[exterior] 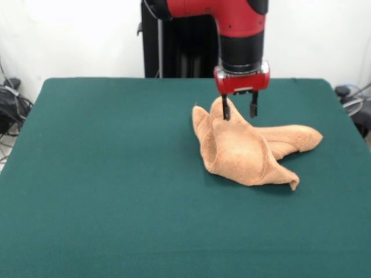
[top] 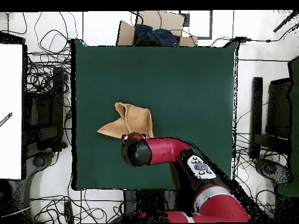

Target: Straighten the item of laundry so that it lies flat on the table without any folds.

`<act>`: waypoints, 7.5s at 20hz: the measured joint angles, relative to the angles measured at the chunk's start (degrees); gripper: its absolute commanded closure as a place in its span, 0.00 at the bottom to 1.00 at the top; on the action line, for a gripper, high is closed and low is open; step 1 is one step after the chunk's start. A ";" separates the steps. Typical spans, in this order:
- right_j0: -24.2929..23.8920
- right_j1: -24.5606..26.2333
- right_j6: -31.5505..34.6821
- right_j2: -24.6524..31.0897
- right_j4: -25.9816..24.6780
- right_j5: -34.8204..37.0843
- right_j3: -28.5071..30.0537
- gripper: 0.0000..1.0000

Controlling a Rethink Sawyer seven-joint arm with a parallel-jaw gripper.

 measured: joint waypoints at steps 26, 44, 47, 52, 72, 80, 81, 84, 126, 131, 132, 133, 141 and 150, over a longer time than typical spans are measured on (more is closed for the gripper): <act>2.08 5.56 0.00 -1.20 0.02 -4.19 -0.93 0.00; 2.09 6.24 0.00 -1.20 0.01 -4.83 -1.41 0.00; 2.06 6.18 0.00 -1.20 0.01 -4.82 -1.40 0.00; 1.62 5.32 0.00 -1.20 0.01 -4.83 -1.41 1.00; 1.76 3.97 0.00 -1.20 0.02 -8.32 -1.51 0.00; 2.58 1.95 0.00 -1.24 1.54 -8.32 -0.51 0.00; 2.63 1.85 0.00 -1.24 1.63 -8.32 -0.45 0.00; 2.59 1.64 0.00 -1.26 1.75 -8.33 0.05 0.00; 5.05 10.20 0.00 -10.80 -1.96 -27.65 0.41 1.00; 4.69 9.66 0.00 -10.59 -1.90 -27.57 1.00 1.00; 4.23 9.04 0.00 -10.16 -1.89 -27.12 1.51 1.00; 3.80 8.52 0.00 -9.77 -1.87 -26.59 1.94 1.00; -3.27 0.84 0.00 -5.05 -1.91 -14.18 7.63 1.00; -11.86 -7.91 0.00 1.19 -0.11 0.11 12.15 1.00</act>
